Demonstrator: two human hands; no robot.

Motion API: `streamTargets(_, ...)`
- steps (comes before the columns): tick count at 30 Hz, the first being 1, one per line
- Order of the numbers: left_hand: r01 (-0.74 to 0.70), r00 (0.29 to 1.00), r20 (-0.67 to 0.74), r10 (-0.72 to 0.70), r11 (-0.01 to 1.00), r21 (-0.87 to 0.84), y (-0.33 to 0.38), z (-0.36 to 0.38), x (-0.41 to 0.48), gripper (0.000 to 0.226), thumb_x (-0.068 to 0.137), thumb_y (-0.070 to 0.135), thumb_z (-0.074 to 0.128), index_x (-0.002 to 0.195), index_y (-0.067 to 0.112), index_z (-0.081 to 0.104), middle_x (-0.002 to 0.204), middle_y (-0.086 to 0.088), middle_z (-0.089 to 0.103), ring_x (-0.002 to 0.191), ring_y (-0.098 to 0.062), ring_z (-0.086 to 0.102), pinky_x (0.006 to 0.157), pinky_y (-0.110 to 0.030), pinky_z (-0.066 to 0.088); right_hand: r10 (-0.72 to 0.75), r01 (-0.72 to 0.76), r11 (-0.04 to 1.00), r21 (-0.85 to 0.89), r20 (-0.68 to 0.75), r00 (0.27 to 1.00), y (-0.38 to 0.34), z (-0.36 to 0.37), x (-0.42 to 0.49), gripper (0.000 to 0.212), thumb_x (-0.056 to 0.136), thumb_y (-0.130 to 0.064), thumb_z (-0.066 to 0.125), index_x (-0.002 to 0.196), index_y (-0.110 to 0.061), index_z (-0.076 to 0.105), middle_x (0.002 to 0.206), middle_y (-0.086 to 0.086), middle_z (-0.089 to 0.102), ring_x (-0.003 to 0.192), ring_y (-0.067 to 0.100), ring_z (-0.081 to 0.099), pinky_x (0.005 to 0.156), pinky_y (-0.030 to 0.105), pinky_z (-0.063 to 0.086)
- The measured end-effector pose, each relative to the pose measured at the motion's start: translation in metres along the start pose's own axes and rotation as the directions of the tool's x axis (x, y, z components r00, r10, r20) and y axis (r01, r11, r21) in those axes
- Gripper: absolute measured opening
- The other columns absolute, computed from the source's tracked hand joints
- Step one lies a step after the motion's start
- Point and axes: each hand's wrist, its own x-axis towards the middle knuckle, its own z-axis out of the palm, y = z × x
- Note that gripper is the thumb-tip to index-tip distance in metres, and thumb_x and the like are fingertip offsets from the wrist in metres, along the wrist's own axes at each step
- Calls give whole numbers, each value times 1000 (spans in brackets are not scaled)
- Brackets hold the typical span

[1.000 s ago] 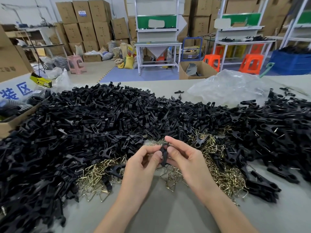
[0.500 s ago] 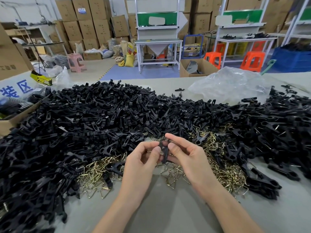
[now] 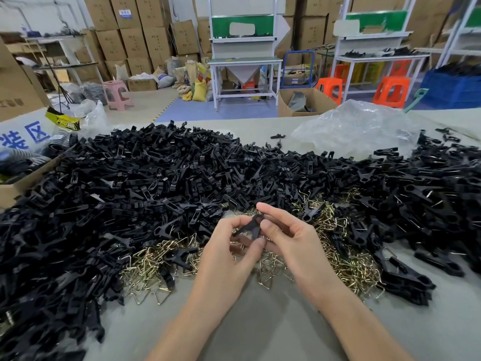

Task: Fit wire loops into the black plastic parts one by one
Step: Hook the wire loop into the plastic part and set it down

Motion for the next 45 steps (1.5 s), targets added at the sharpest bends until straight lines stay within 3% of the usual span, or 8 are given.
streamTargets(6, -126, 992, 16, 126, 988, 87, -3, -1, 0, 29, 98, 32, 62, 124, 41, 55, 117, 21, 58, 103, -10, 64, 82, -26, 55, -44, 46, 997, -55, 47, 998, 0, -4, 3, 17, 96, -6, 62, 110, -13, 71, 105, 11, 75, 100, 18, 74, 81, 23, 59)
streamTargets(9, -151, 988, -1, 154, 968, 202, -3, -2, -1, 33, 100, 45, 49, 131, 34, 50, 119, 23, 51, 111, -2, 57, 87, -17, 48, -100, 100, 995, -8, -37, 994, -6, -12, 8, 24, 89, -21, 63, 110, -11, 67, 106, 8, 75, 100, 22, 74, 79, 27, 60)
streamTargets(16, -375, 914, 360, 186, 725, 578, -1, 4, -9, 50, 95, 67, 37, 132, 34, 46, 115, 19, 48, 106, -3, 45, 95, -24, 38, -2, 77, 954, 291, -251, 968, -16, -29, 15, 28, 85, -27, 66, 109, -13, 66, 91, 4, 73, 75, 15, 69, 65, 28, 60)
streamTargets(22, -376, 919, 353, 175, 656, 655, -6, 11, -6, 39, 101, 55, 45, 131, 34, 58, 114, 12, 53, 111, -12, 48, 94, -28, 36, -8, 63, 964, 257, -210, 978, -12, -27, 14, 23, 85, -30, 67, 106, -19, 69, 93, 0, 75, 74, 12, 69, 63, 26, 58)
streamTargets(31, -166, 985, 103, 138, 922, 350, -3, 8, -3, 10, 96, 33, 61, 89, 35, 54, 94, 19, 59, 96, -1, 54, 85, -23, 44, 26, 24, 963, 270, -181, 983, -10, -27, 13, 24, 85, -29, 68, 108, -20, 70, 98, 1, 77, 76, 13, 71, 63, 27, 59)
streamTargets(36, -29, 999, -26, 32, 994, 106, -1, 7, -3, 16, 100, 22, 57, 96, 37, 54, 87, 16, 63, 70, -3, 59, 62, -12, 42, 86, -62, 942, 331, -61, 994, -10, -23, 13, 26, 86, -23, 65, 110, -15, 68, 98, 4, 77, 76, 16, 71, 65, 31, 62)
streamTargets(41, -28, 995, -88, 39, 992, 124, 0, 5, 1, 29, 103, 18, 53, 105, 46, 62, 91, 26, 66, 82, 8, 60, 69, -7, 41, 178, -205, 914, 351, 109, 978, -9, -20, 11, 24, 87, -23, 64, 110, -14, 68, 105, 11, 74, 86, 24, 73, 75, 39, 63)
streamTargets(45, 42, 980, -193, -41, 999, -1, -2, 3, 4, 19, 102, 24, 55, 98, 39, 67, 77, 21, 68, 62, -10, 58, 56, -16, 46, 241, -300, 896, 328, 211, 947, -6, -17, 9, 18, 91, -22, 63, 105, -17, 72, 112, 14, 74, 99, 31, 72, 86, 44, 61)
